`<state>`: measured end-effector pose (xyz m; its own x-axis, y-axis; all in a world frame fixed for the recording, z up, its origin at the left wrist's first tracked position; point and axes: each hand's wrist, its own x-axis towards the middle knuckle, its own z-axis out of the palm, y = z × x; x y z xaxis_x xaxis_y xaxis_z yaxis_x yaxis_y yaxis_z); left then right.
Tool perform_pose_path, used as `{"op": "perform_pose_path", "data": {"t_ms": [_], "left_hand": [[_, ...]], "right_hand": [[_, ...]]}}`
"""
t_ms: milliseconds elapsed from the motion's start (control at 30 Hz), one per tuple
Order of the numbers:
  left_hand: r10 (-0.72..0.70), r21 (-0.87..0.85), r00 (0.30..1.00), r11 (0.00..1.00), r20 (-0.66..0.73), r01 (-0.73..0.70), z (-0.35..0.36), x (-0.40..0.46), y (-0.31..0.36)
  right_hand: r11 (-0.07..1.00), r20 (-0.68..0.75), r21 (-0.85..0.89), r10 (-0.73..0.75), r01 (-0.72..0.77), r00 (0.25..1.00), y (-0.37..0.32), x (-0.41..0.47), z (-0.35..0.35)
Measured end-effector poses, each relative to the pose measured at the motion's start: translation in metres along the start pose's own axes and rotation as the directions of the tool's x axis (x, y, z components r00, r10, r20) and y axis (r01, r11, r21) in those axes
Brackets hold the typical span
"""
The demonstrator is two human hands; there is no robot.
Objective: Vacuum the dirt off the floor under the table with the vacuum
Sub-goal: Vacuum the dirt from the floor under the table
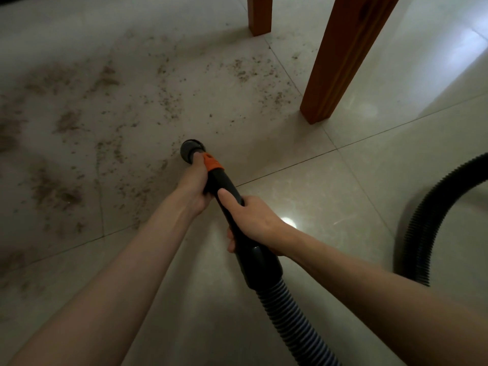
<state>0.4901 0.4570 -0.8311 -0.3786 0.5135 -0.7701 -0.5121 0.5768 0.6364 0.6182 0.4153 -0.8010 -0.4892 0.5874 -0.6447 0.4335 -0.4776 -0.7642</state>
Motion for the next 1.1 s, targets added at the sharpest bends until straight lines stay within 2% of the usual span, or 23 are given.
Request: {"op": "perform_pose_path", "data": {"t_ms": [333, 400, 533, 633, 767, 967, 1100], "left_hand": [[0.03, 0.121, 0.989, 0.991, 0.143, -0.047, 0.043, -0.01, 0.008], [0.064, 0.124, 0.988, 0.989, 0.144, -0.082, 0.047, -0.01, 0.009], [0.12, 0.27, 0.982, 0.95, 0.146, -0.156, 0.05, -0.007, 0.015], [0.136, 0.32, 0.977, 0.93, 0.164, -0.183, 0.056, -0.005, 0.021], [0.103, 0.278, 0.975, 0.948, 0.198, -0.157, 0.065, 0.005, 0.024], [0.11, 0.308, 0.971, 0.935, 0.213, -0.174, 0.076, 0.012, 0.024], [0.102, 0.33, 0.965, 0.927, 0.24, -0.18, 0.081, 0.011, 0.025]], "right_hand": [[0.998, -0.226, 0.055, 0.001, 0.012, 0.974, -0.001, 0.009, -0.009], [0.998, -0.233, 0.055, -0.001, 0.014, 0.972, -0.001, 0.01, -0.01], [0.995, -0.211, 0.095, -0.011, 0.031, 0.977, -0.007, 0.014, -0.012], [0.989, -0.212, 0.141, -0.012, 0.043, 0.977, -0.012, 0.018, -0.015], [0.986, -0.234, 0.161, 0.004, 0.034, 0.972, -0.013, 0.022, -0.022], [0.971, -0.254, 0.237, 0.027, 0.036, 0.967, -0.011, 0.024, -0.034], [0.972, -0.276, 0.23, 0.023, 0.043, 0.961, -0.008, 0.029, -0.034]]}}
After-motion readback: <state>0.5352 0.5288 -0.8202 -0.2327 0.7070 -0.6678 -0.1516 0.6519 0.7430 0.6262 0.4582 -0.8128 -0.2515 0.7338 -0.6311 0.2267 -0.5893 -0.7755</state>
